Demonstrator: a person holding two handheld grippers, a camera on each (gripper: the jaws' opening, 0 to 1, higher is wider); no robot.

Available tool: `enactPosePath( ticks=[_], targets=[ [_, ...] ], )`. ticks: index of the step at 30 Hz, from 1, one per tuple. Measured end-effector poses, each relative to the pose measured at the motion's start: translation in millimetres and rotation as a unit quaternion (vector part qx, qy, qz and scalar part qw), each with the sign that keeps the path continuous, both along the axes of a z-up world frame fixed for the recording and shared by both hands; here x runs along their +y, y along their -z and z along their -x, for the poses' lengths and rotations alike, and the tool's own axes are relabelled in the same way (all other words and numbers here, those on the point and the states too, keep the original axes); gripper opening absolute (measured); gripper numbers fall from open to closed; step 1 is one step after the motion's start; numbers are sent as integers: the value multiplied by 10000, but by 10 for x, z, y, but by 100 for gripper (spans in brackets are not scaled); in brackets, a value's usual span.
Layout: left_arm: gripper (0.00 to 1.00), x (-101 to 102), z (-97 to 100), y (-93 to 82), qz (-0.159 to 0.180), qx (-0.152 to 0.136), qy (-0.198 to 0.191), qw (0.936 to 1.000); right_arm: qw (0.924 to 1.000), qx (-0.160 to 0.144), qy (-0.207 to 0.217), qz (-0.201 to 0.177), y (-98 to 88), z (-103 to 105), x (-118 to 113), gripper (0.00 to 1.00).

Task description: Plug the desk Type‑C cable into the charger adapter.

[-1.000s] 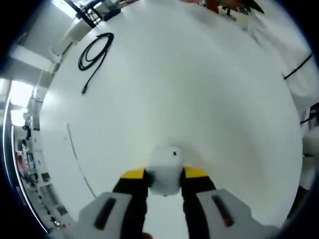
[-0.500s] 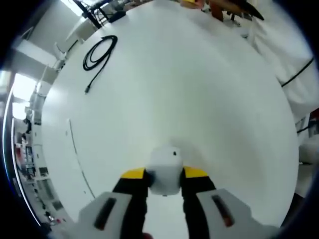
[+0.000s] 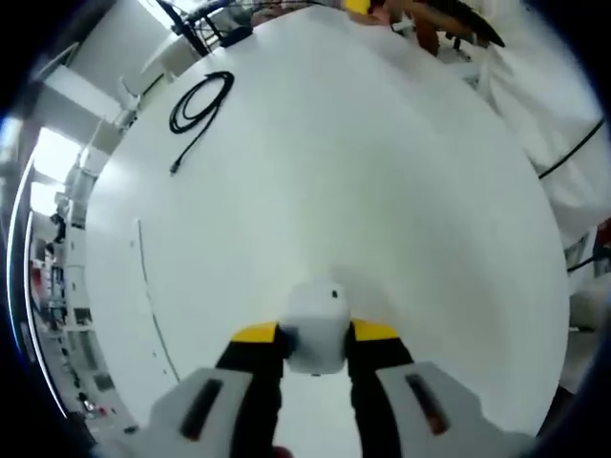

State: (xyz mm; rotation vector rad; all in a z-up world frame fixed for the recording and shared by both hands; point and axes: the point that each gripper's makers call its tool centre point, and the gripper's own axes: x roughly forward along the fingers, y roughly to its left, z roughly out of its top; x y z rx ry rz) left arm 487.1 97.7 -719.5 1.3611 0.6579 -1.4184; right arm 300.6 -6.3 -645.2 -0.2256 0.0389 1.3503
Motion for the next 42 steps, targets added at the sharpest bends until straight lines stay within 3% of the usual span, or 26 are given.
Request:
enactPosePath(
  ticks=[20, 42],
  targets=[
    [23, 125, 166, -133, 379, 14, -386, 9985, 9999, -59, -111, 63, -73, 41, 119, 95],
    [23, 140, 353, -142, 725, 171, -849, 9936, 9999, -103, -121, 59, -103, 80, 109, 95]
  ],
)
